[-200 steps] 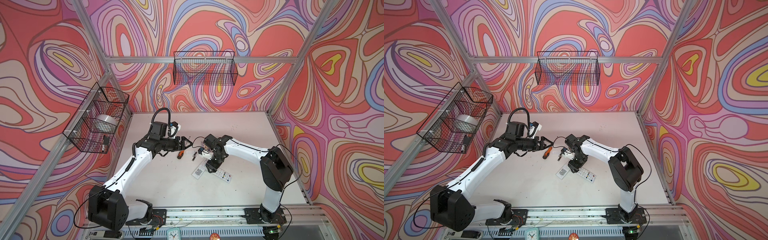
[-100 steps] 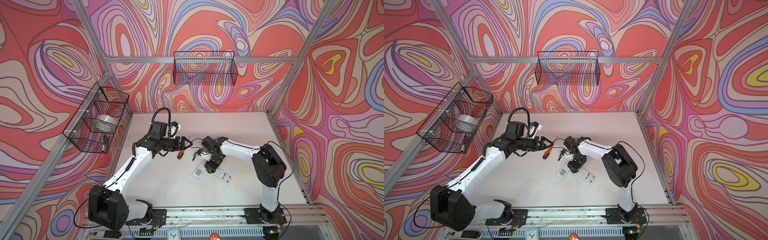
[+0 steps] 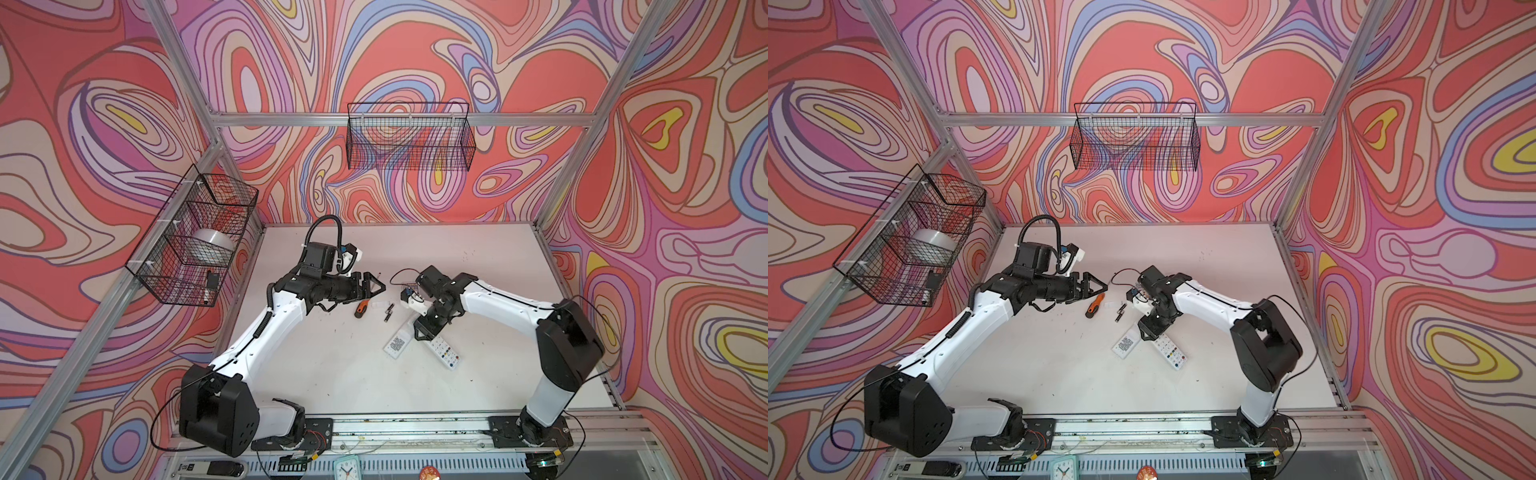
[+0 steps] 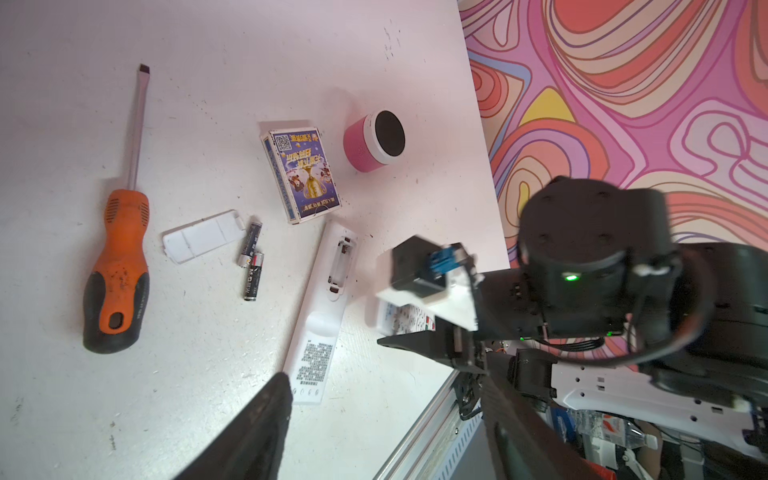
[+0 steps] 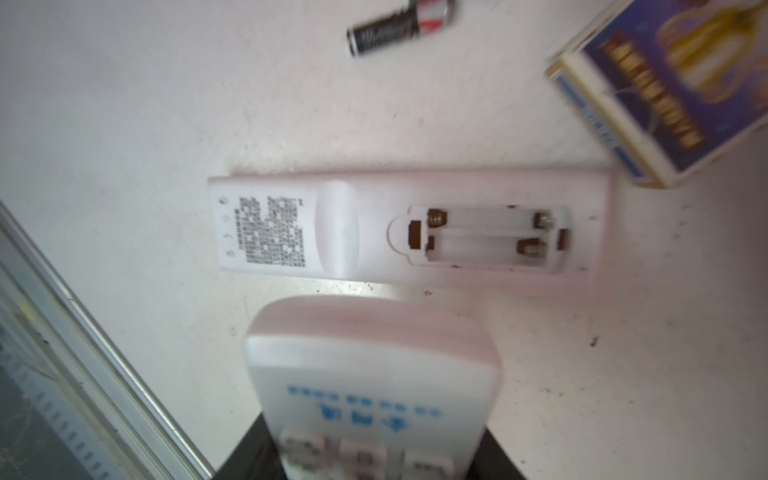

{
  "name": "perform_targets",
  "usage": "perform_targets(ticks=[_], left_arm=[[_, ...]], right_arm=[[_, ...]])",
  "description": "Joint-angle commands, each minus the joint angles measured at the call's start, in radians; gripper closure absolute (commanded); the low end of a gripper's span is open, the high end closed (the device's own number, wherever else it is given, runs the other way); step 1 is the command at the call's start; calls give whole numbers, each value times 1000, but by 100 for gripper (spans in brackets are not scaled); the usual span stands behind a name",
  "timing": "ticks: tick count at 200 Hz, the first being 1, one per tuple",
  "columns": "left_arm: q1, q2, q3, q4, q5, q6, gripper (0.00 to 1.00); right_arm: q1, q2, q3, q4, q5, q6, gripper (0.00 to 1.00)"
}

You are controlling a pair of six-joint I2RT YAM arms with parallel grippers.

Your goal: Unload the batteries from the remote control

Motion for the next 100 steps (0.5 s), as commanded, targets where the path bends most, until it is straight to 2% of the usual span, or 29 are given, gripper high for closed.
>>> perform_targets(ticks=[1, 11, 26, 48, 62, 73, 85, 100], left_arm=[[9, 14, 34, 64, 36, -100, 26], [13, 15, 32, 98, 51, -151, 26], [13, 19, 5, 210, 103, -307, 26], [14, 36, -92, 578, 195, -662, 27], [11, 47, -182, 907, 188, -915, 27], [8, 65, -212, 1073, 170, -1061, 27], [-2, 96, -201, 1166, 173, -1159, 28], [-31, 126, -157, 1191, 188, -1219, 28]], right_arm=[[-103, -94, -28, 144, -159, 84, 68], [-139, -128, -38, 204, -221, 129, 68], [-191, -194, -68, 363, -321, 222, 68], [-245, -292, -157, 772, -403, 434, 68], [-262, -315, -179, 997, -402, 544, 69], [-268, -312, -169, 1124, -409, 608, 69], [-270, -296, -143, 1239, -427, 665, 69], [-272, -276, -113, 1366, -441, 739, 70]])
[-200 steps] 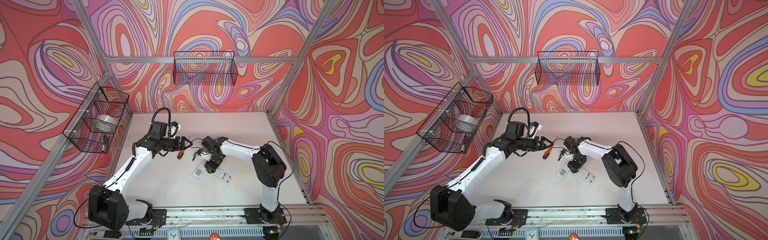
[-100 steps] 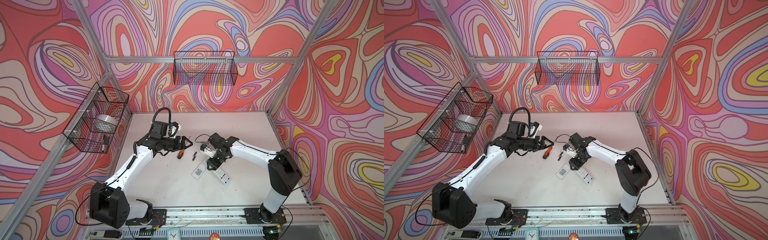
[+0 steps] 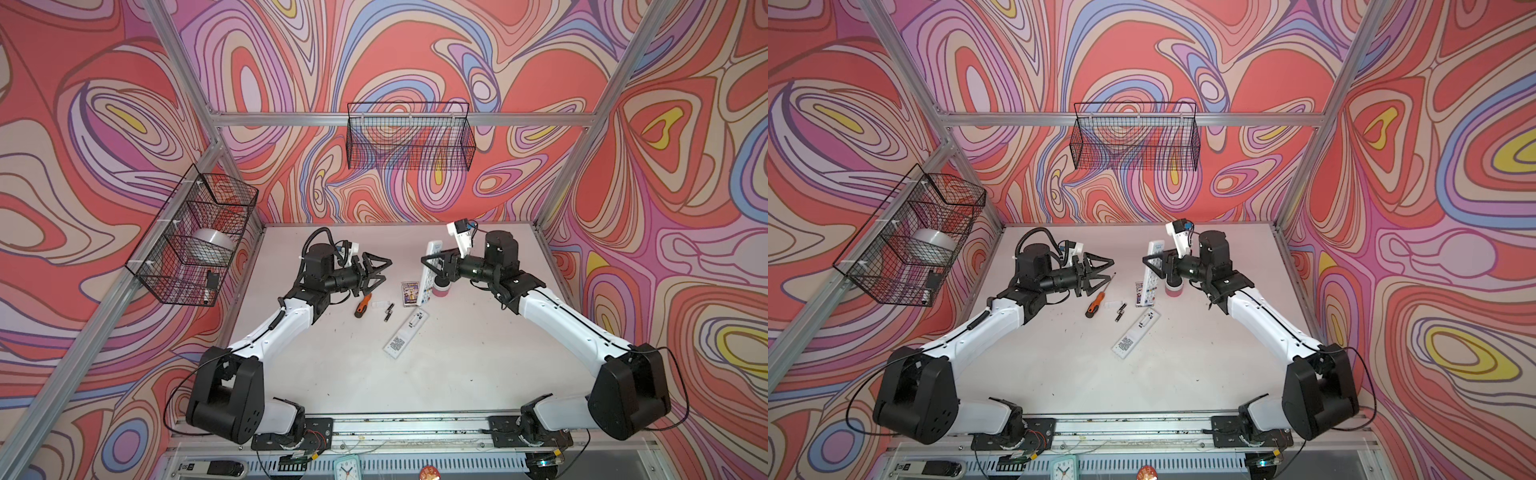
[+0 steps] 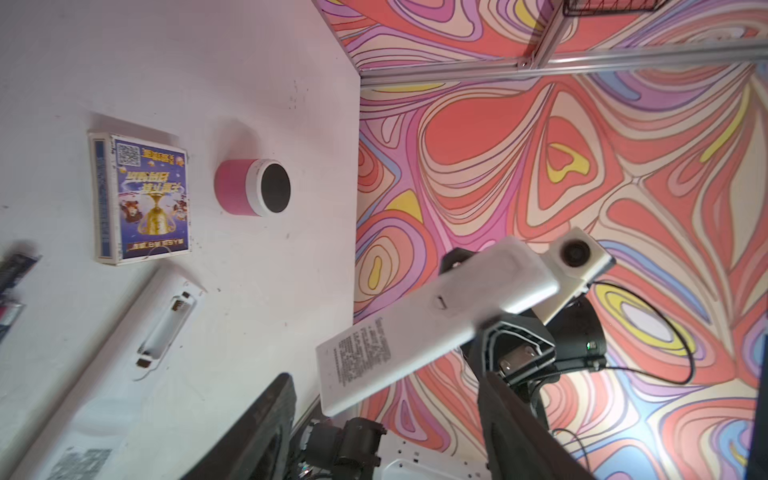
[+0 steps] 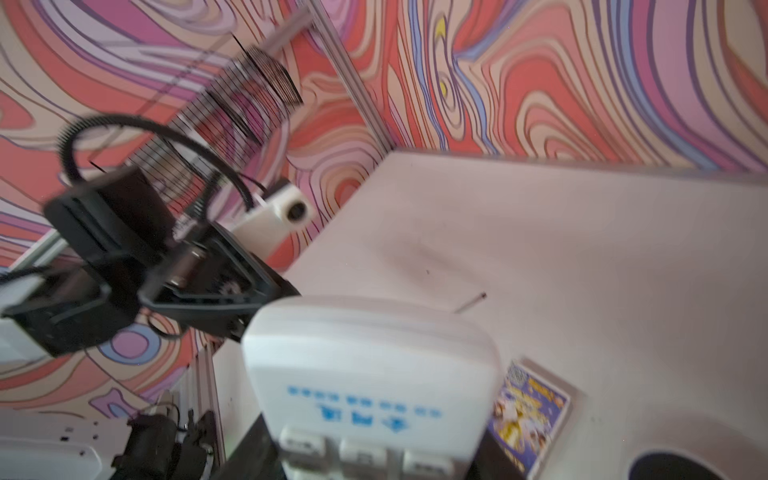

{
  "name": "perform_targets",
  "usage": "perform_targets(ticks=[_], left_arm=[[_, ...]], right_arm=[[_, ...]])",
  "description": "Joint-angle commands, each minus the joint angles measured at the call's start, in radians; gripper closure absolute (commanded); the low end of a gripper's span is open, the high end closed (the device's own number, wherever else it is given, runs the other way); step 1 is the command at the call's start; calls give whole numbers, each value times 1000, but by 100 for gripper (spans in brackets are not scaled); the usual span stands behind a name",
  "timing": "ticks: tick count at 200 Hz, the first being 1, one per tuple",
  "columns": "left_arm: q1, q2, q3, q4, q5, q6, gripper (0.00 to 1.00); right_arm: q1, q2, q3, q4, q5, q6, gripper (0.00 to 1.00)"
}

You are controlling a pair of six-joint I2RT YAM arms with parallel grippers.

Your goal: Unload the batteries from the remote control

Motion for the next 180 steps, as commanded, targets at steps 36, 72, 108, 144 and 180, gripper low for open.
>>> perform_targets(ticks=[36, 72, 108, 144, 180], left_arm=[[-80, 92, 79, 523, -11, -539, 28], [-142, 150, 106, 683, -61, -720, 29], [-173, 192, 111, 822, -126, -846, 38], [-175, 205, 147, 857, -146, -881, 49], [-177, 213, 150, 913, -180, -929, 53]], right_arm=[[-6, 56, 95, 603, -105, 288, 70], [-6, 95, 118, 696, -149, 322, 71], [-19, 104, 95, 790, -153, 361, 71], [-37, 90, 55, 820, -171, 379, 71], [-61, 76, -10, 874, -157, 380, 70]])
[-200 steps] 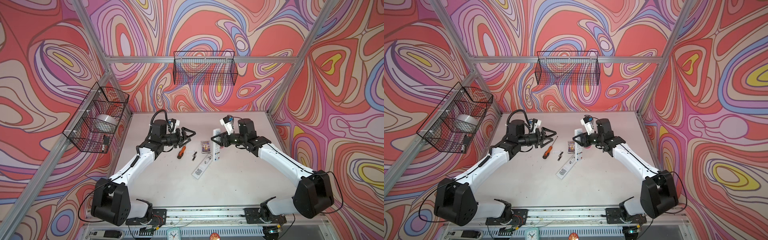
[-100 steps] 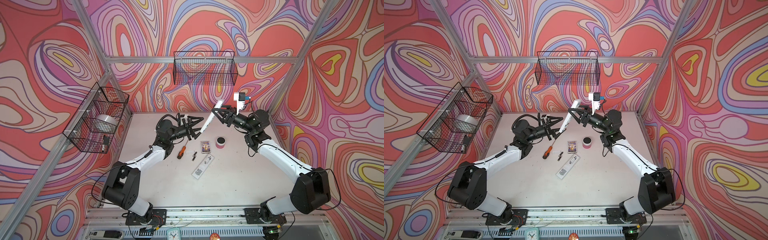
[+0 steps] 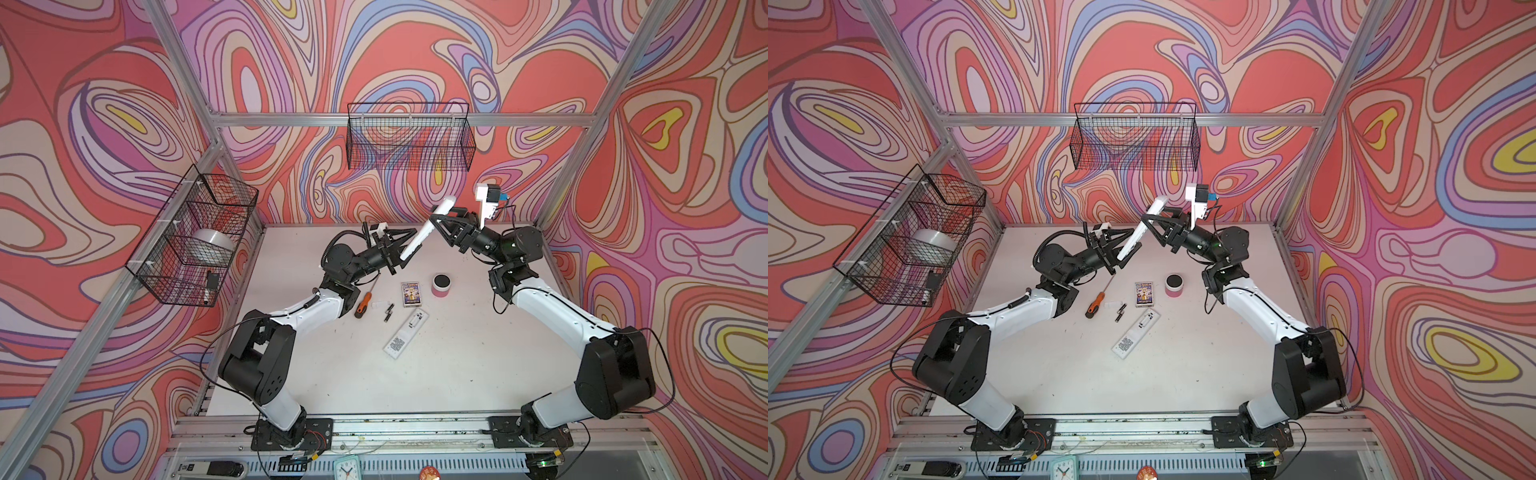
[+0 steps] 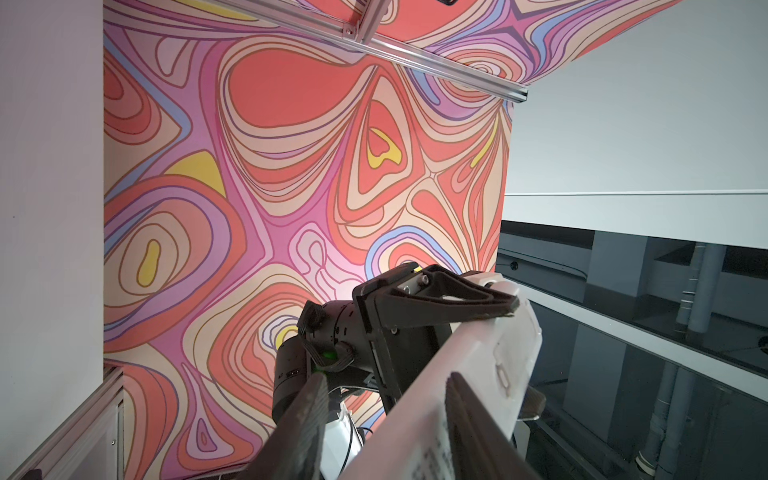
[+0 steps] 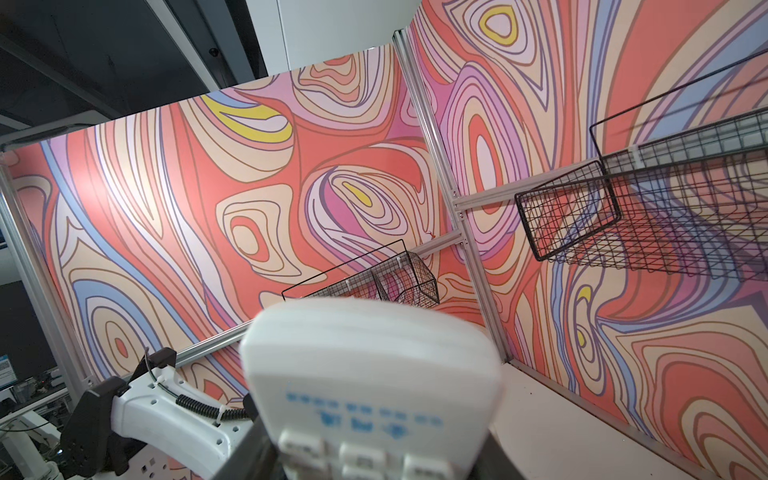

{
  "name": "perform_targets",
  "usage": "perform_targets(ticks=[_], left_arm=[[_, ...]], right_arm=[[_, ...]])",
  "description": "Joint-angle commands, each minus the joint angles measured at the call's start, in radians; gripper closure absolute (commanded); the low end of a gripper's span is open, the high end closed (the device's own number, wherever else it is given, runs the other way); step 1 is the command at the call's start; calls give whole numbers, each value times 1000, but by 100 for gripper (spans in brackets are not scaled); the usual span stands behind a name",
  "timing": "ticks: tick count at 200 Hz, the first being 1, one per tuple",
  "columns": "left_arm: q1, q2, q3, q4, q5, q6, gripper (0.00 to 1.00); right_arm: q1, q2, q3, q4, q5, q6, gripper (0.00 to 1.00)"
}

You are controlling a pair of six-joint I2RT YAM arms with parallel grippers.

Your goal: Unload the batteries from the remote control

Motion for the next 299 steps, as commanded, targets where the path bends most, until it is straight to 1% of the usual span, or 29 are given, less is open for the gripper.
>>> perform_targets(ticks=[1, 24, 54, 90, 114, 140, 147, 164, 187, 191, 198, 202, 205, 213, 222, 233, 243, 253, 261, 272, 280, 287, 299], left_arm=[[2, 0, 34, 150, -40, -265, 53], [1, -8, 29, 156, -42, -272, 54], [-2, -14, 17, 181, -63, -292, 54], [-1, -13, 2, 214, -76, -308, 58], [-1, -20, -10, 221, -79, -313, 67], [0, -24, -18, 225, -81, -316, 80], [0, -24, -20, 225, -82, -317, 85], [0, -25, -24, 227, -81, -319, 90], [5, -25, -29, 226, -77, -316, 93], [7, -25, -29, 225, -74, -314, 93], [16, -25, -26, 222, -65, -308, 93], [20, -25, -24, 219, -59, -303, 94], [25, -26, -22, 216, -52, -299, 94], [38, -27, -17, 203, -32, -284, 94], [53, -31, -16, 187, -12, -265, 95], [74, -30, -23, 168, 8, -243, 97], [97, -30, -27, 130, 61, -206, 99], [118, -38, -36, 60, 118, -139, 100], [136, -45, -45, -8, 165, -79, 100], [154, -59, -36, -151, 250, 48, 100], [163, -73, -20, -299, 307, 182, 100], [167, -91, 3, -502, 342, 322, 100], [166, -116, 80, -940, 351, 683, 100]], right_arm=[[-18, -23, -57, 64, -18, 14, 69], [-25, -21, -89, 107, -13, 19, 68], [-34, -3, -145, 231, -1, 17, 64], [-52, 46, -209, 374, -10, 81, 61], [-63, 77, -243, 460, -18, 134, 61], [-63, 85, -253, 467, -33, 149, 59], [-64, 85, -255, 460, -33, 146, 57], [-65, 73, -255, 423, -36, 132, 50], [-72, 48, -262, 339, -32, 112, 34], [-77, 42, -264, 316, -27, 114, 30], [-88, 28, -271, 277, -13, 129, 20], [-97, 18, -277, 252, -7, 137, 5], [-105, 10, -281, 236, -3, 143, 2], [-124, -15, -294, 170, 1, 145, 2], [-144, -57, -302, 33, 8, 122, 2], [-158, -122, -295, -177, 22, 60, 2], [-161, -184, -275, -375, 44, -19, 2], [-161, -241, -239, -587, 88, -106, 2], [-162, -276, -197, -762, 139, -144, 2], [-164, -302, -130, -973, 200, -184, 2], [-166, -310, -81, -1103, 246, -191, 2], [-167, -309, -35, -1204, 275, -188, 2], [-170, -292, 36, -1337, 283, -175, 2]])
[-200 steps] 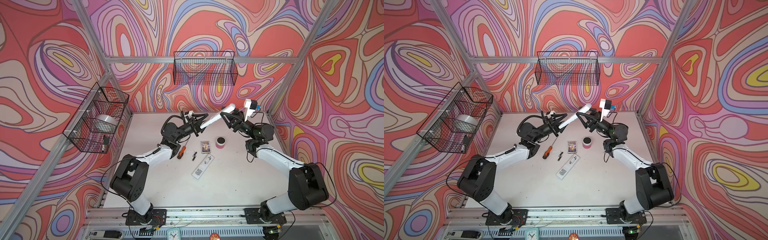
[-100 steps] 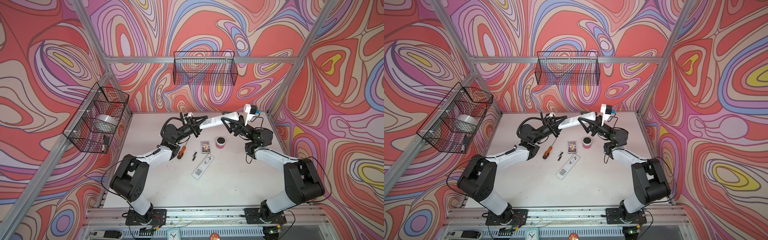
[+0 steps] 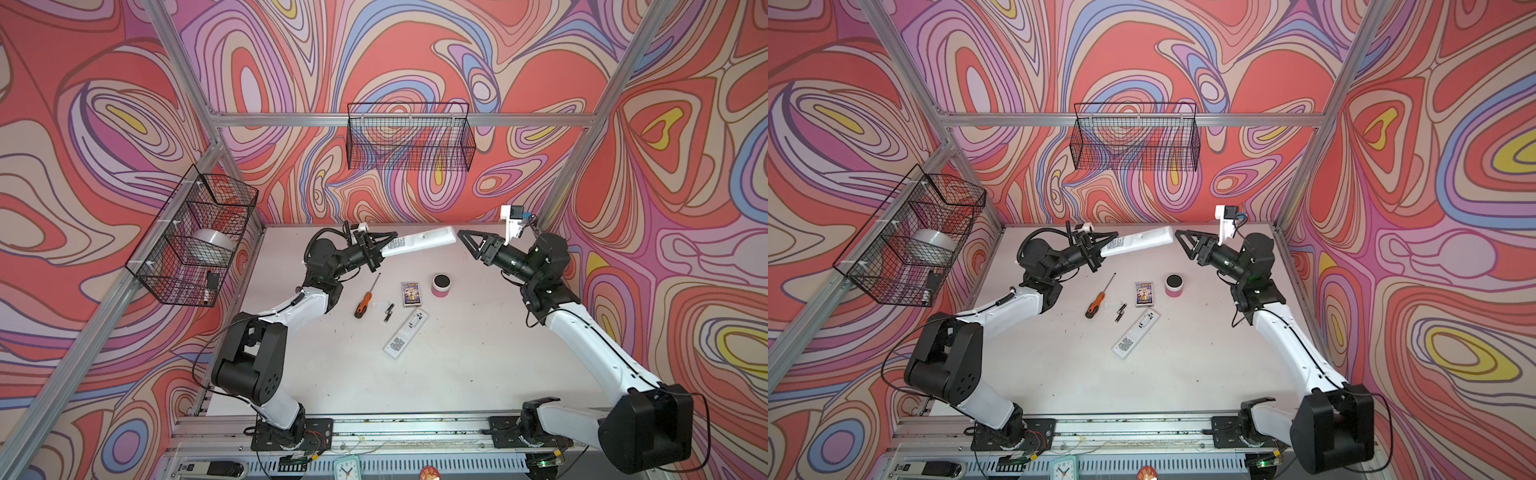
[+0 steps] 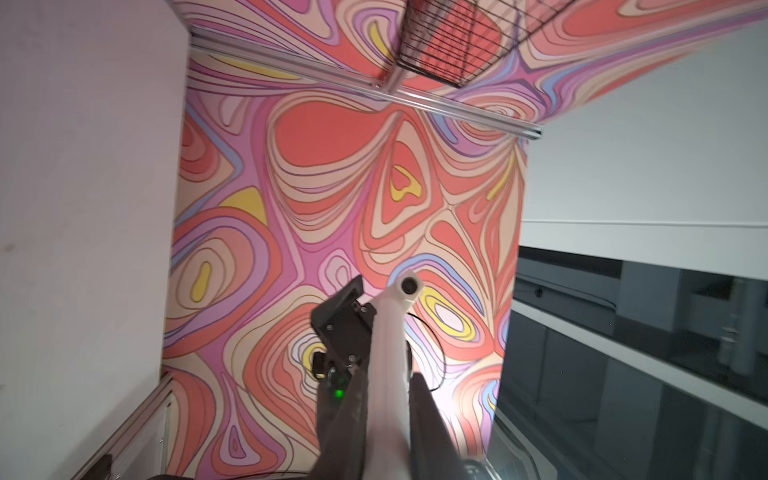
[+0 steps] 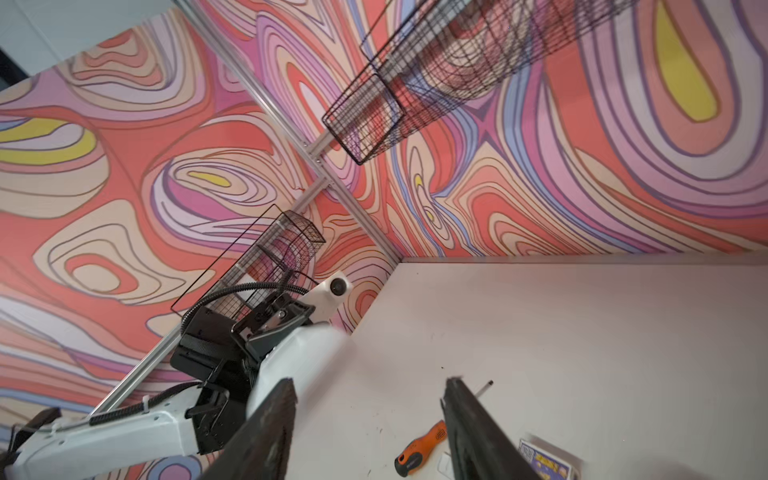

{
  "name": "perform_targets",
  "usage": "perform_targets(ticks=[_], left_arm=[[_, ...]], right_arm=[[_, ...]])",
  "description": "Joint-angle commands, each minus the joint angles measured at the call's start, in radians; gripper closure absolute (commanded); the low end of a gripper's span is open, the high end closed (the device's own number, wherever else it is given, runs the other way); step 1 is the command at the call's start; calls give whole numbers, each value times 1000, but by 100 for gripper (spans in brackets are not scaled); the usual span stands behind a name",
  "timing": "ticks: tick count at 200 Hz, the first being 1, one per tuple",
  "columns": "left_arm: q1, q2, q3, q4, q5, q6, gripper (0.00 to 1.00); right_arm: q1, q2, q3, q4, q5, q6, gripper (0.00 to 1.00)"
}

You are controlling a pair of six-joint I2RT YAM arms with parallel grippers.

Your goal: Unload the batteries from the remote control

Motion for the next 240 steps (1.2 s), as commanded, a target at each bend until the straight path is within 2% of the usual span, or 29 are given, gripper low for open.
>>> perform_targets(ticks=[1, 13, 20, 29, 41, 65, 94, 118, 143, 195, 218, 240], left_arm=[[-1, -66, 114, -687, 163, 538, 100], [-4, -57, 238, -1162, 102, 899, 100], [-11, -39, 296, -1343, 65, 1077, 100], [-16, -17, 334, -1474, 39, 1210, 100], [-21, -4, 320, -1514, 43, 1282, 100], [-32, -6, 242, -1494, 35, 1331, 100], [-88, 18, 216, -1487, -13, 1375, 100], [-146, 43, 159, -1357, -17, 1305, 100], [-186, 62, 150, -1331, -112, 1313, 100], [-186, 136, 199, -1347, -301, 1394, 100], [-187, 139, 202, -1297, -339, 1381, 100], [-186, 135, 158, -1173, -348, 1318, 100]], right_arm=[[-6, 2, 126, -532, 112, -64, 2], [-8, 37, 184, -617, 39, -71, 2], [-8, 71, 225, -679, 10, -83, 2], [-6, 119, 284, -779, -9, -95, 2], [-6, 174, 350, -911, -11, -120, 2], [22, 227, 396, -1073, 41, -139, 2], [133, 301, 387, -1208, 132, -149, 2], [180, 323, 337, -1167, 143, -101, 2], [191, 318, 315, -1132, 156, -79, 2], [203, 323, 299, -1085, 168, -67, 2], [230, 337, 293, -1101, 165, -63, 2], [244, 331, 256, -1093, 154, -20, 2]])
